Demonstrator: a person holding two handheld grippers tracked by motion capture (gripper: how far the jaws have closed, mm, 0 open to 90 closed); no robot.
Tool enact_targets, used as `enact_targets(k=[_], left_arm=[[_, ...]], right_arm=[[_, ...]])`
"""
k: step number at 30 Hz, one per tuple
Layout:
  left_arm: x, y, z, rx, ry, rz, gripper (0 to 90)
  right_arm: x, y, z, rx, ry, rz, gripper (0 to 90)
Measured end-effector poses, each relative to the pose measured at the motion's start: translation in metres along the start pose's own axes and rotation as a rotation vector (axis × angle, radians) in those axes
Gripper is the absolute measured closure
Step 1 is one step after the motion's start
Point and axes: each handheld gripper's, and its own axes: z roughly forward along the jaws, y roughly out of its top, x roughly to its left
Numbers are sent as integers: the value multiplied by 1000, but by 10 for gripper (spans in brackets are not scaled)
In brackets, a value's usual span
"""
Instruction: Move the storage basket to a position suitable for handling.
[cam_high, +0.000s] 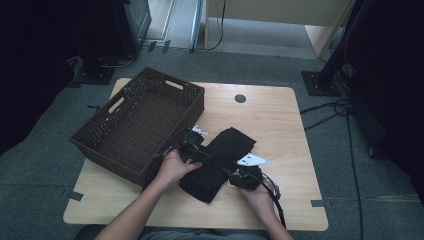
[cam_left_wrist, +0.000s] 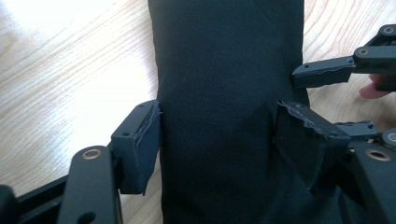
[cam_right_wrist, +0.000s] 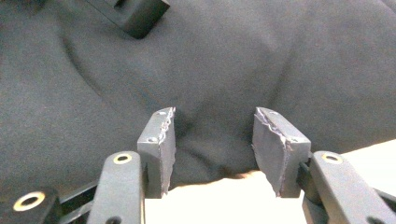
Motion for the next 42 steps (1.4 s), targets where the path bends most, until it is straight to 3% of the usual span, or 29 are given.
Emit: enact_targets(k=[12,22,31,36,42], left_arm=[[5,-5,9,-4,-46,-9,239],[12,-3,13,26,-25,-9,186],[18,4,17,93,-41,-42,177],[19,4,19,104,-61,-48,234],[17,5,18,103,-52,-41,340]], right_arm=[[0,-3,-2,20,2,-4,498],[1,3,9,3,19,-18,496],[3,9,18,-7,14,-12,493],[4,10,20,-8,7,-16,493],[4,11,20,-8,4,-15,493]])
